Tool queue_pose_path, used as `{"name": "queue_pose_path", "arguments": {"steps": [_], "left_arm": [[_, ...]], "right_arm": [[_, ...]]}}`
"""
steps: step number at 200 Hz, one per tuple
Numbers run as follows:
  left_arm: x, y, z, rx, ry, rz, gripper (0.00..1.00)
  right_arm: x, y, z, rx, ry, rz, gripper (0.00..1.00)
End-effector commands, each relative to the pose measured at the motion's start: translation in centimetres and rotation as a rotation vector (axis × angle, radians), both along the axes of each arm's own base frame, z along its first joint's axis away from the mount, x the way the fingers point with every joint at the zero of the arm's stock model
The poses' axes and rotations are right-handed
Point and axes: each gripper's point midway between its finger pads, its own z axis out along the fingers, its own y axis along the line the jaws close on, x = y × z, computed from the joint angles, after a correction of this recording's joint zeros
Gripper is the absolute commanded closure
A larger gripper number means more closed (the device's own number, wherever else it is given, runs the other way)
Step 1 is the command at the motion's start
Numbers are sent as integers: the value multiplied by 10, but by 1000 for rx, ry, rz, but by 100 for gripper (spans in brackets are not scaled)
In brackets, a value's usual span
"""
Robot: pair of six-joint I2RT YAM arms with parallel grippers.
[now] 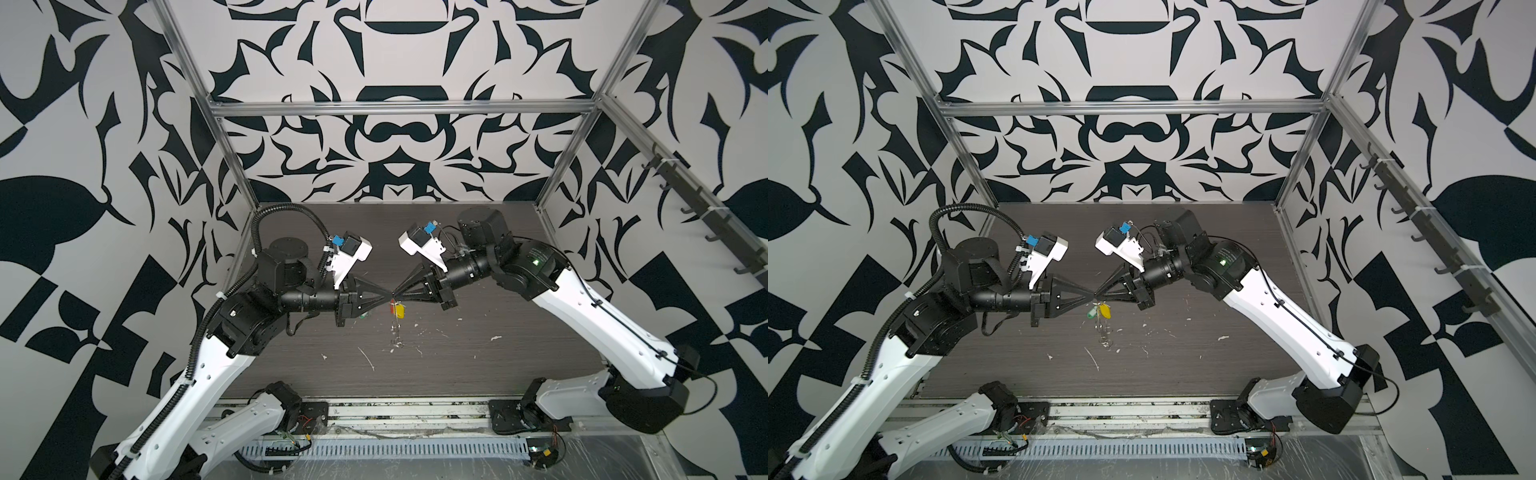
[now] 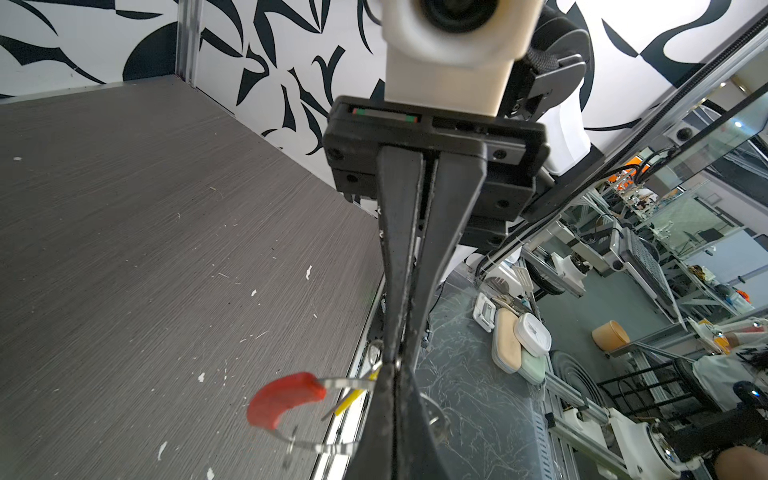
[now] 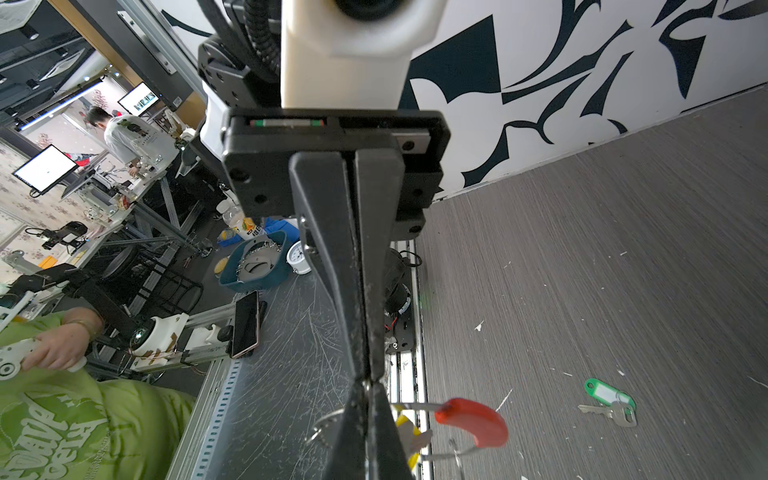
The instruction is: Remove the keys from the keyring
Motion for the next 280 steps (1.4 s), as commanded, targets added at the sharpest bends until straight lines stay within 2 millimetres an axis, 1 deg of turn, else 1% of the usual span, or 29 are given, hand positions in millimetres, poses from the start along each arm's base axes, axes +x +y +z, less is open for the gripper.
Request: {"name": "queue_pose_path", "arguments": {"steps": [1, 13, 26, 37, 47, 68, 73, 76, 100, 122, 170, 210, 230, 257, 269, 280], "left_arm": [[5, 4, 3, -42, -32, 64, 100], [10, 11, 10, -87, -94, 128, 100], [11, 19, 19, -152, -155, 180, 100], [12, 24, 25, -202, -196, 213, 100], [11, 27, 28, -235, -220, 226, 100], [10, 30, 34, -287, -253, 236, 100], [9, 31, 35, -293, -259, 236, 100], [9, 31, 36, -297, -261, 238, 100], [9, 36, 40, -328, -290, 266, 100], [9, 38, 43, -348, -296, 273, 100], [13, 38, 42, -350, -283, 291, 100], [13, 38, 42, -363, -282, 290, 100], [13, 37, 41, -365, -277, 286, 100], [14, 37, 41, -372, -276, 291, 100], [14, 37, 41, -372, -276, 291, 100], [15, 37, 40, -371, -275, 293, 100]], "right_arm": [[4, -1, 42, 157, -140, -50, 82], [7, -5, 44, 181, -181, -95, 68], [11, -10, 45, 211, -222, -145, 61], [13, -12, 45, 240, -243, -173, 57], [13, -12, 43, 259, -248, -181, 55], [13, -8, 31, 258, -228, -164, 53], [13, -8, 28, 261, -225, -159, 47], [13, -7, 26, 262, -223, -158, 46], [10, -3, 19, 288, -212, -139, 43], [9, 1, 17, 293, -230, -138, 42], [17, 11, 12, 270, -288, -188, 42], [24, 13, 16, 266, -354, -237, 40], [27, 15, 19, 273, -360, -241, 43], [27, 18, 22, 283, -365, -232, 53], [27, 19, 23, 286, -365, -229, 54], [28, 19, 23, 288, -367, -234, 53]]}}
